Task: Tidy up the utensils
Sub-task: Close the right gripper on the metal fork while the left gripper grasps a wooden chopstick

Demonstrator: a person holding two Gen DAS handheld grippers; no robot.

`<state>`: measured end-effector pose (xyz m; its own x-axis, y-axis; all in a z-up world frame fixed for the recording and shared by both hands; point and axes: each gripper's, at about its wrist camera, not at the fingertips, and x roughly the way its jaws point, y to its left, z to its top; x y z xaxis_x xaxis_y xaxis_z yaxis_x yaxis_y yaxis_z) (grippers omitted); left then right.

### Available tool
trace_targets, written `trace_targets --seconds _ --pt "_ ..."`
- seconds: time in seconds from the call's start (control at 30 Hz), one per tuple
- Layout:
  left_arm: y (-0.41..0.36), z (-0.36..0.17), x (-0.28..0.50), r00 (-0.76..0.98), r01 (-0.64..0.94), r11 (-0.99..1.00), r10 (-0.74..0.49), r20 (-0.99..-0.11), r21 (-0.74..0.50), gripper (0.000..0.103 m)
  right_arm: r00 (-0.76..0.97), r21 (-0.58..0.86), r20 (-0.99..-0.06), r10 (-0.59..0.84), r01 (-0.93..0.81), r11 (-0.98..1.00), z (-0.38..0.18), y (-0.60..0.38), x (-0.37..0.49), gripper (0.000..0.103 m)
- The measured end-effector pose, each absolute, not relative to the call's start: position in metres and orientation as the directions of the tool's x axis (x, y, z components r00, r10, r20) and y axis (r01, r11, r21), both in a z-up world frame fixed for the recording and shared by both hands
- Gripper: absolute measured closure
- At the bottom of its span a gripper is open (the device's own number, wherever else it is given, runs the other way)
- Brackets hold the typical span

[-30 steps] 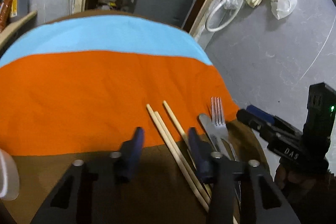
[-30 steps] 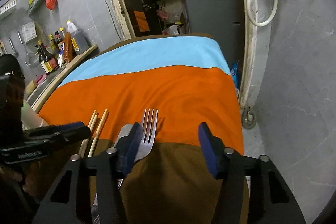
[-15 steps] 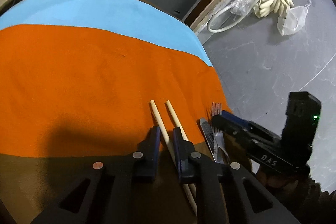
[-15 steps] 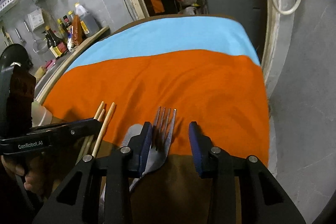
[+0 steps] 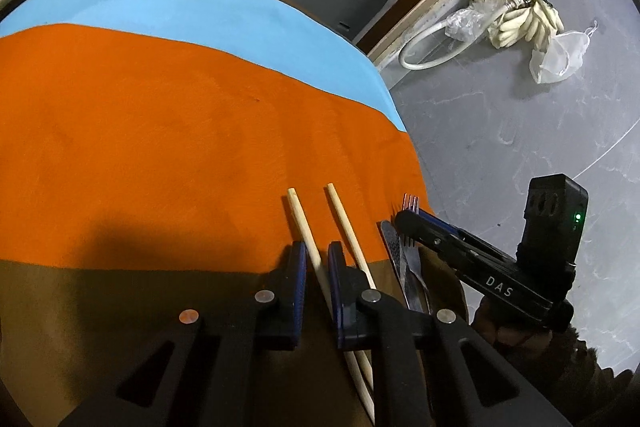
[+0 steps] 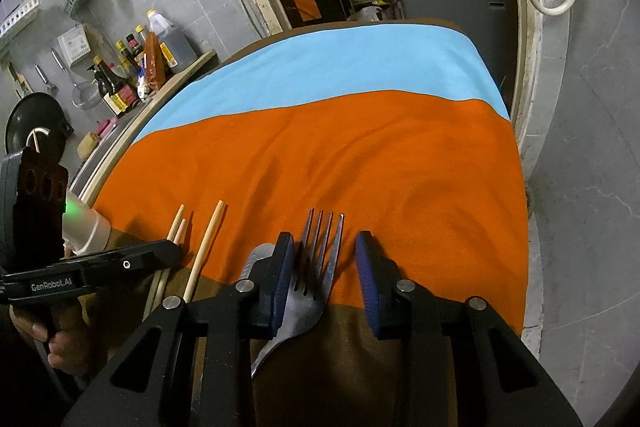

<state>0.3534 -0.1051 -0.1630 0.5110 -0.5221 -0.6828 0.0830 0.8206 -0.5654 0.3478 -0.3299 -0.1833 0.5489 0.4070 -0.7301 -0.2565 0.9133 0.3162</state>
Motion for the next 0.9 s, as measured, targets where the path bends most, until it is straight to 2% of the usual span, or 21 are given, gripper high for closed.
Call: trace_targets --seconds 0.83,0.9 --pt "-0.1042 -0.1653 0.3499 0.497 0.08 0.805 -0.544 -0.676 -0.588 0.092 0.549 0.318 -0.729 0.408 -0.257 0.913 -0.1828 -0.3298 0.3477 0.075" --pt "-0.1055 -0.1641 0.3496 0.497 0.082 0.81 -0.538 -0.681 -0.581 0.092 0.549 0.318 -0.729 0.409 -0.257 0.913 -0.1829 -0.3302 0.3476 0.077"
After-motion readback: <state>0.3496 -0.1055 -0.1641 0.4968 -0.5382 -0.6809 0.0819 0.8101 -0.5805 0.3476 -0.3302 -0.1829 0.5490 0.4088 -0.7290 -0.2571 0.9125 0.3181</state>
